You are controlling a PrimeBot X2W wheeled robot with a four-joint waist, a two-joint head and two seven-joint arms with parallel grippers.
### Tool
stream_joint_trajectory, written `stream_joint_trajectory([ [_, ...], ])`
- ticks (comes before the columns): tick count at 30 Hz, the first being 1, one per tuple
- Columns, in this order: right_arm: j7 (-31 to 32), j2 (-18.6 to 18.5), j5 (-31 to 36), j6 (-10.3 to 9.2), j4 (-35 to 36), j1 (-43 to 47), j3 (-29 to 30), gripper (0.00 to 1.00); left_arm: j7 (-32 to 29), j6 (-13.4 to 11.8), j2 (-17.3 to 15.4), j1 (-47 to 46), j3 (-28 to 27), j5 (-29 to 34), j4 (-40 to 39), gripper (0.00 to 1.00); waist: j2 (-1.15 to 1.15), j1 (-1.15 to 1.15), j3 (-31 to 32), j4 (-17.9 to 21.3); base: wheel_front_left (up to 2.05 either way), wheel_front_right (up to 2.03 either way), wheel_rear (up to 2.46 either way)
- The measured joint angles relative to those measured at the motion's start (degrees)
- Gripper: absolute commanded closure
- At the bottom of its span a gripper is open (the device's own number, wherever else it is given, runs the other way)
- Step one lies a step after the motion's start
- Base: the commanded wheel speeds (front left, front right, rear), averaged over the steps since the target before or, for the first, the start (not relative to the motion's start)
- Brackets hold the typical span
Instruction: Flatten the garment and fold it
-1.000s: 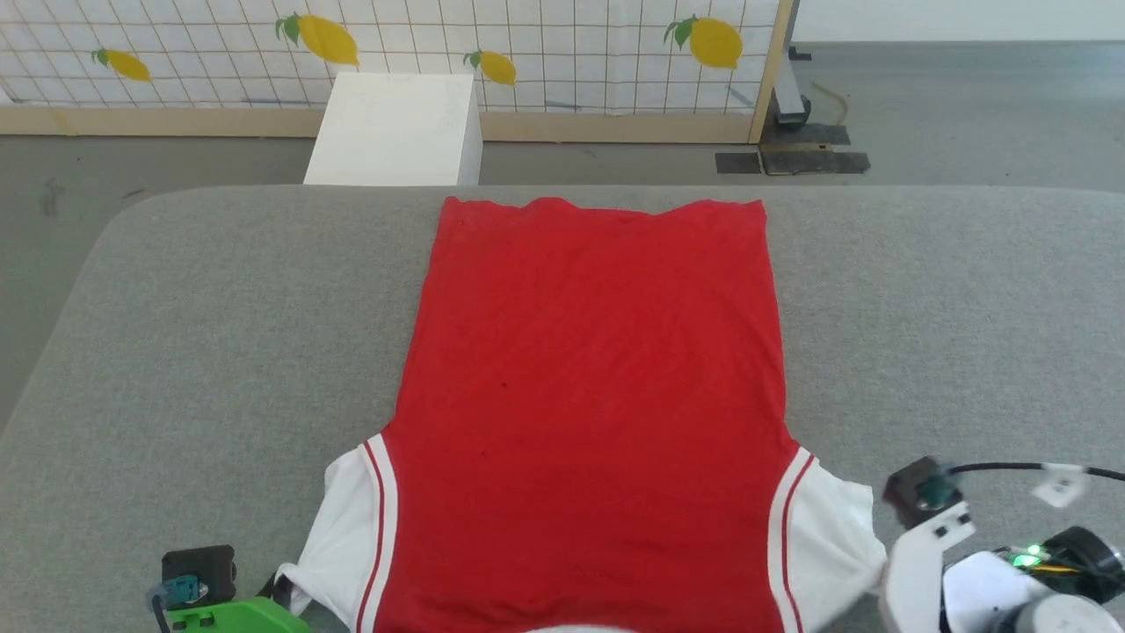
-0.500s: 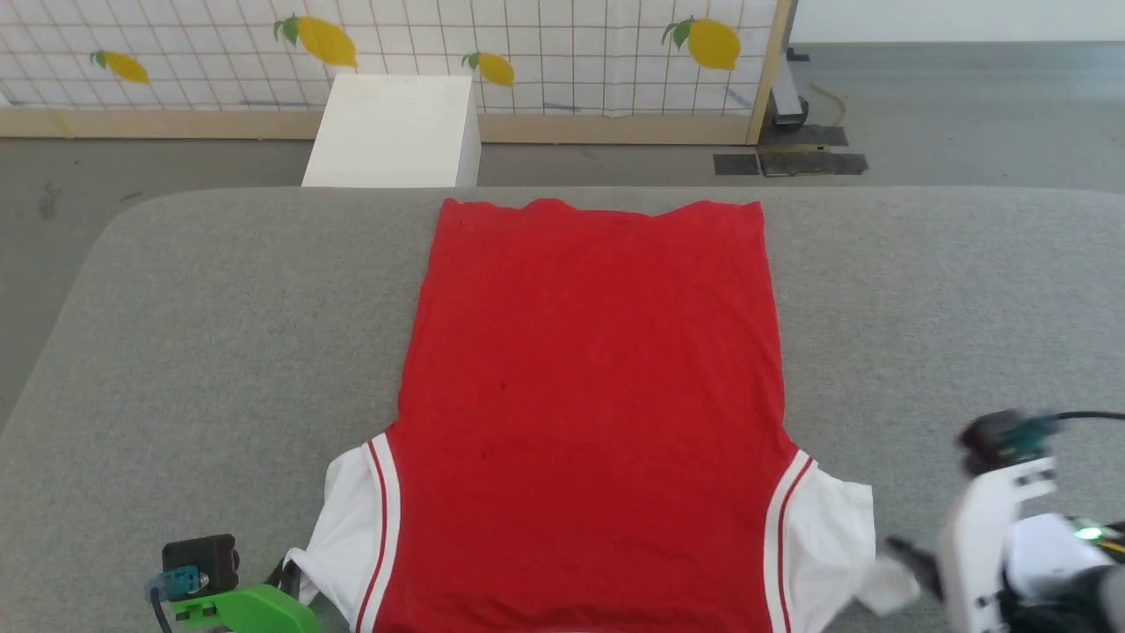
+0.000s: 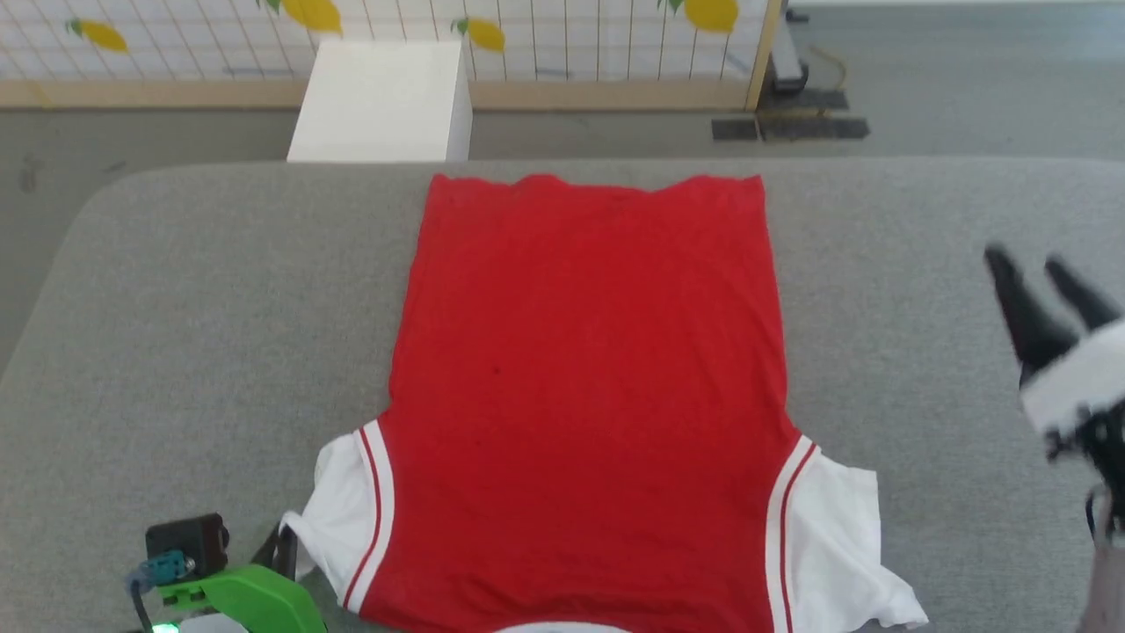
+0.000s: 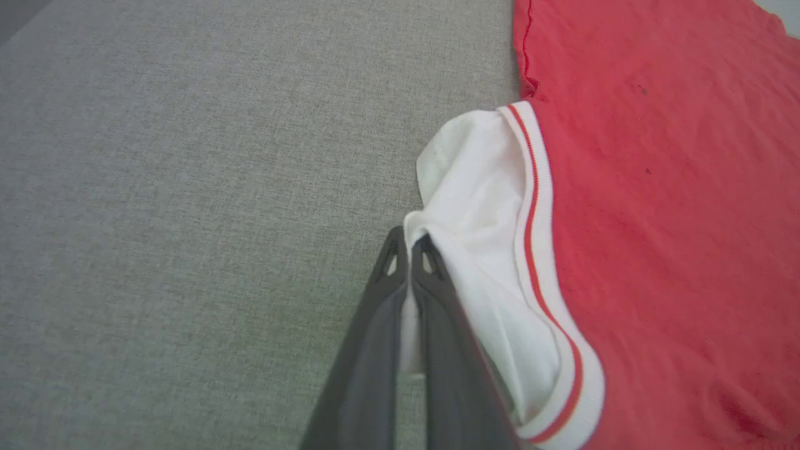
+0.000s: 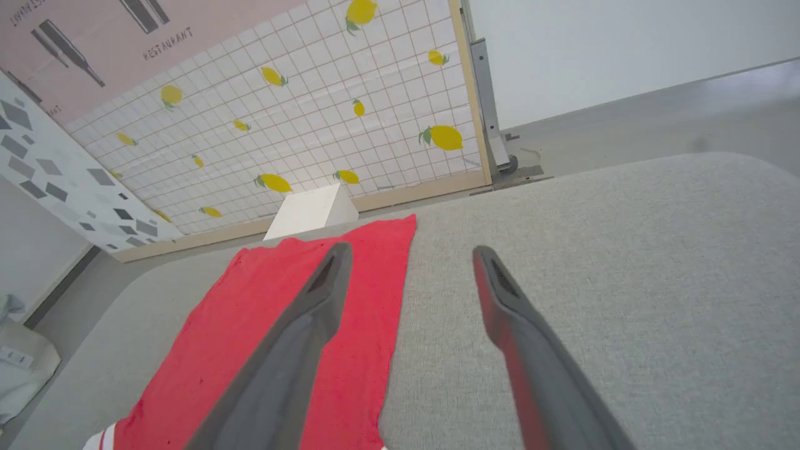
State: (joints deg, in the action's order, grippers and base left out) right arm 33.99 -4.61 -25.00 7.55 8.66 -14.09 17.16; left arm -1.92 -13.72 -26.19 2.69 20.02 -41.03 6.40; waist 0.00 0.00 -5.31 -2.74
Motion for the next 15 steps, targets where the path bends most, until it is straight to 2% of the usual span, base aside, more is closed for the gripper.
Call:
stream_joint_trajectory([
  [3, -4.3, 0.4, 3.6, 0.0, -4.7, -6.9, -0.6, 0.0, 0.8, 0.0, -0.1, -0.4, -0.8, -0.4, -1.5, 1.0, 0.0, 0.0, -2.2, -0.4, 0.0, 0.0, 0.0],
  [7, -6.3, 0.7, 8.5, 0.0, -11.9, -17.3, -1.7, 0.0, 1.1, 0.1, -0.3, -1.7, -1.4, -0.8, -4.4, 1.0, 0.0, 0.0, -5.8, -1.3, 0.0, 0.0, 0.0],
  [11, -3.9, 0.5, 13.6, 0.0, -19.1, -28.2, -2.4, 0.0, 1.0, 1.2, -0.3, -3.7, -1.9, -1.4, -6.9, 1.0, 0.0, 0.01, -10.2, -2.6, 0.0, 0.0, 0.0],
  [12, -1.3, -0.5, 17.0, 0.0, -22.4, -33.5, -3.4, 0.0, 1.1, 1.7, -0.1, -4.4, -1.9, -2.0, -8.1, 1.0, 0.0, 0.01, -12.7, -3.4, 0.0, 0.0, 0.0],
  [15, 3.2, -2.8, 20.9, 0.0, -26.4, -39.4, -4.7, 0.0, 1.0, 3.0, 0.3, -5.5, -1.3, -2.9, -8.9, 1.0, 0.0, 0.01, -16.1, -4.8, 0.0, 0.0, 0.0],
])
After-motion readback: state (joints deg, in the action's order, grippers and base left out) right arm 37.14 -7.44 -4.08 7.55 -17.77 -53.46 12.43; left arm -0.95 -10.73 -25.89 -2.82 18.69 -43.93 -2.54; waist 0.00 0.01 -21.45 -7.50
